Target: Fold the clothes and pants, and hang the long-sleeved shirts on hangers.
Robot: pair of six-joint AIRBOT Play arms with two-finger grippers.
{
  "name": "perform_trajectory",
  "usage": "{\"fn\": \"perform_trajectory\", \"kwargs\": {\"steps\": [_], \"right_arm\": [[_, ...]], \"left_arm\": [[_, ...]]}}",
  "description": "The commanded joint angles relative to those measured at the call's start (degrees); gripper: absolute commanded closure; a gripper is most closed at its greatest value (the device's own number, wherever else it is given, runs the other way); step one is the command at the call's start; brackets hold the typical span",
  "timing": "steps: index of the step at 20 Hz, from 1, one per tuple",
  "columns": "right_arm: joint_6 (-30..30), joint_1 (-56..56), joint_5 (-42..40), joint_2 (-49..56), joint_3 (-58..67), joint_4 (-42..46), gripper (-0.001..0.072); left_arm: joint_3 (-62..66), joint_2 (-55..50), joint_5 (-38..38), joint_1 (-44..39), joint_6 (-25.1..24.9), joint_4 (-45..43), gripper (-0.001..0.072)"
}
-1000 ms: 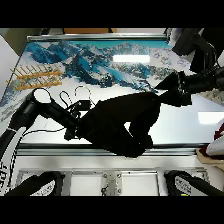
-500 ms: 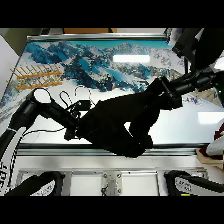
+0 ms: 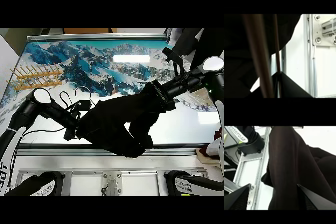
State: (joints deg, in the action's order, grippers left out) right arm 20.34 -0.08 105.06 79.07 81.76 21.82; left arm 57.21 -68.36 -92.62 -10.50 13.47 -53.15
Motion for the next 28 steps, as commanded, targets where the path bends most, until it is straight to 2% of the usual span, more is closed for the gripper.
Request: {"fn": "perform_trajectory", "kwargs": {"steps": [1,20,21,22,23,24,28], "right_arm": [[0.0,0.3,0.3,0.5,0.0,0.0,0.0076],[0.0,0.3,0.4,0.5,0.0,-0.7,0.0081],[0.0,0.3,0.4,0.5,0.0,-0.7,0.0121],[0.0,0.3,0.4,0.5,0.0,-0.7,0.0335],[0.0,0.3,0.4,0.5,0.0,-0.6,0.0628],[-0.1,0.3,0.4,0.5,0.0,-0.6,0.0692],[-0.2,0.3,0.4,0.5,0.0,-0.5,0.0692]], "left_arm": [[0.0,0.0,0.1,0.0,0.0,0.2,0.0692],[0.0,0.0,0.1,0.0,0.0,0.2,0.0692],[0.0,0.0,0.1,0.0,0.0,0.2,0.0692],[0.0,0.0,0.1,0.0,0.0,0.2,0.0692],[0.0,0.0,0.0,0.0,0.0,0.2,0.0692],[0.0,0.0,0.1,0.0,0.0,0.2,0.0692],[0.0,0.0,0.1,0.0,0.0,0.2,0.0692]]}}
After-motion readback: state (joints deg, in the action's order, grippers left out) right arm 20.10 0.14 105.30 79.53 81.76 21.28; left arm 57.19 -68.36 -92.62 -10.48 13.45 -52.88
